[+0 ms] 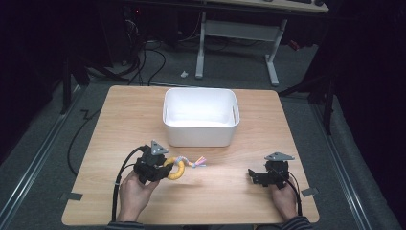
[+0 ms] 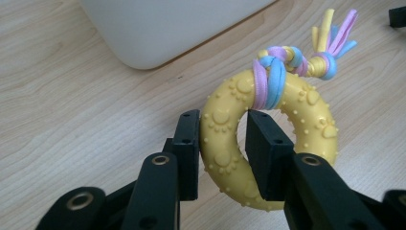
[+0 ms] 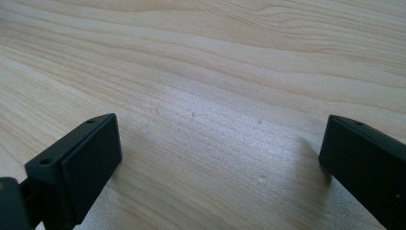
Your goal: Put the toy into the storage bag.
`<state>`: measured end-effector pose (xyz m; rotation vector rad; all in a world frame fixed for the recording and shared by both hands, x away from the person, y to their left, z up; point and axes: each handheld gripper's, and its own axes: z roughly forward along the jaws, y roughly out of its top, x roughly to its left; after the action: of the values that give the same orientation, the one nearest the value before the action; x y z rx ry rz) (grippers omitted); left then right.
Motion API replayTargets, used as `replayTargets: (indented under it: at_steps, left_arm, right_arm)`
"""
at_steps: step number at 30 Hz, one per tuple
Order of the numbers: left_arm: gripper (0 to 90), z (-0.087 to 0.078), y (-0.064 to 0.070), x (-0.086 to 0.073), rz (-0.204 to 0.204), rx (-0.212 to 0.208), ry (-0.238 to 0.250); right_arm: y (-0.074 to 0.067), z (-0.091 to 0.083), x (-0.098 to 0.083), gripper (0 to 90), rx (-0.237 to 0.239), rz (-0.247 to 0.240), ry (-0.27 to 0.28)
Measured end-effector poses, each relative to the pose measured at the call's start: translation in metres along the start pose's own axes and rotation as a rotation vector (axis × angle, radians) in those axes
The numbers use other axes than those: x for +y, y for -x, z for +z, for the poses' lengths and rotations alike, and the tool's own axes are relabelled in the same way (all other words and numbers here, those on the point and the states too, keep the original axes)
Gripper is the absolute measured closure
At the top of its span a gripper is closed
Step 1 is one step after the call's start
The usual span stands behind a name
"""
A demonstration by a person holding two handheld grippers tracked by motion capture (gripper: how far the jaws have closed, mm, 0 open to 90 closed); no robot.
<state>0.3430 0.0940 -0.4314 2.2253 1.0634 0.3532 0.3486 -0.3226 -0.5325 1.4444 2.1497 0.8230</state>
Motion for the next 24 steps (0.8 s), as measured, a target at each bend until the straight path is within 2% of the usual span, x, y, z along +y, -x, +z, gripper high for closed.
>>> replayTargets:
  at_steps: [8, 12, 13, 24]
  left_arm:
    - [66.8, -0.012, -0.003, 0.006, -0.020, -0.015, 0.028]
    - [66.8, -0.017, -0.003, 0.010, -0.004, -0.001, 0.019]
    - [66.8, -0.020, -0.003, 0.013, 0.012, 0.005, 0.014]
    - [66.9, -0.036, -0.008, 0.035, 0.020, -0.012, 0.032]
  right_arm:
    - [0.000, 0.000, 0.000, 0.5, 0.000, 0.000, -0.002]
    - [0.000, 0.000, 0.000, 0.4, 0.001, -0.001, -0.001]
    - [0.000, 0.000, 0.000, 0.4, 0.002, -0.001, -0.001]
    - [0.000, 0.000, 0.000, 0.5, 0.002, 0.000, -0.002]
